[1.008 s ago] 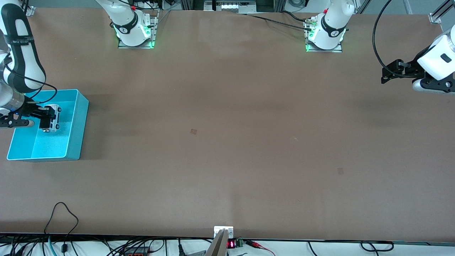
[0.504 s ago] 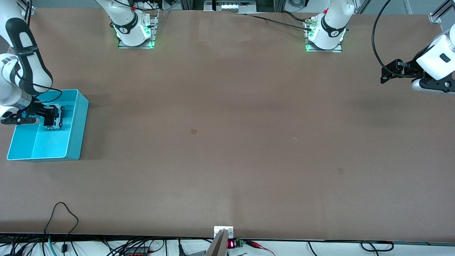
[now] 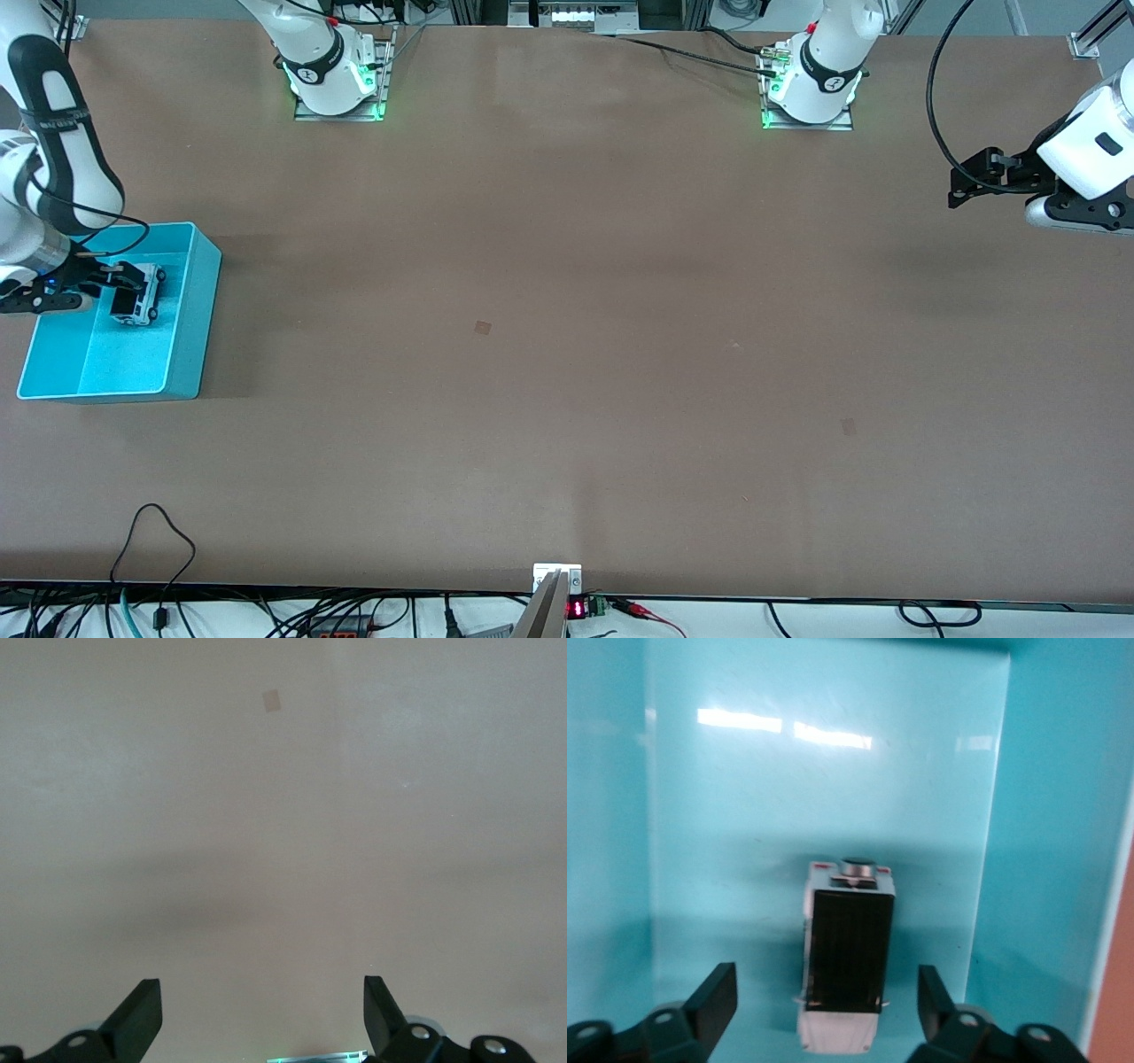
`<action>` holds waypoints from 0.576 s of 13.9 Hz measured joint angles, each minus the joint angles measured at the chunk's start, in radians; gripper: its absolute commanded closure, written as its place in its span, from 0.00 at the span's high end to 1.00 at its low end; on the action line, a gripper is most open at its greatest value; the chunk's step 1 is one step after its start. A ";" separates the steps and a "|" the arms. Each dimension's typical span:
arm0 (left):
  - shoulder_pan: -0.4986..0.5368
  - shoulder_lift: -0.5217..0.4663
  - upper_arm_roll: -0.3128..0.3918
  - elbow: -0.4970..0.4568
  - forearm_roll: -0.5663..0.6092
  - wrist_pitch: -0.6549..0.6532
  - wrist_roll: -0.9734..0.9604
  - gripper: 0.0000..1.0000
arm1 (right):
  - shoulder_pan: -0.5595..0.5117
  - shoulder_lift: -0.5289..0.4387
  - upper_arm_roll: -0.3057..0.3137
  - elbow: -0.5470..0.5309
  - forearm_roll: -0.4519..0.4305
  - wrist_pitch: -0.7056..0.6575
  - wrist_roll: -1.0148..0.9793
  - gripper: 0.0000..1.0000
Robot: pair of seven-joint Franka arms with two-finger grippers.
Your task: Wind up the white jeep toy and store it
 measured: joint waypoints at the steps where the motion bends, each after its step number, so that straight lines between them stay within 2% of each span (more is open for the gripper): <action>1: 0.000 0.000 0.000 0.000 0.000 0.000 0.000 1.00 | 0.023 -0.029 0.001 0.036 0.000 -0.082 0.000 1.00; 3: 0.000 0.000 0.000 0.000 0.000 0.000 0.000 1.00 | 0.070 -0.082 0.004 0.108 0.000 -0.220 -0.002 1.00; 8: 0.000 0.000 0.000 0.010 0.000 0.000 0.000 1.00 | 0.170 -0.156 0.022 0.243 0.003 -0.365 -0.005 1.00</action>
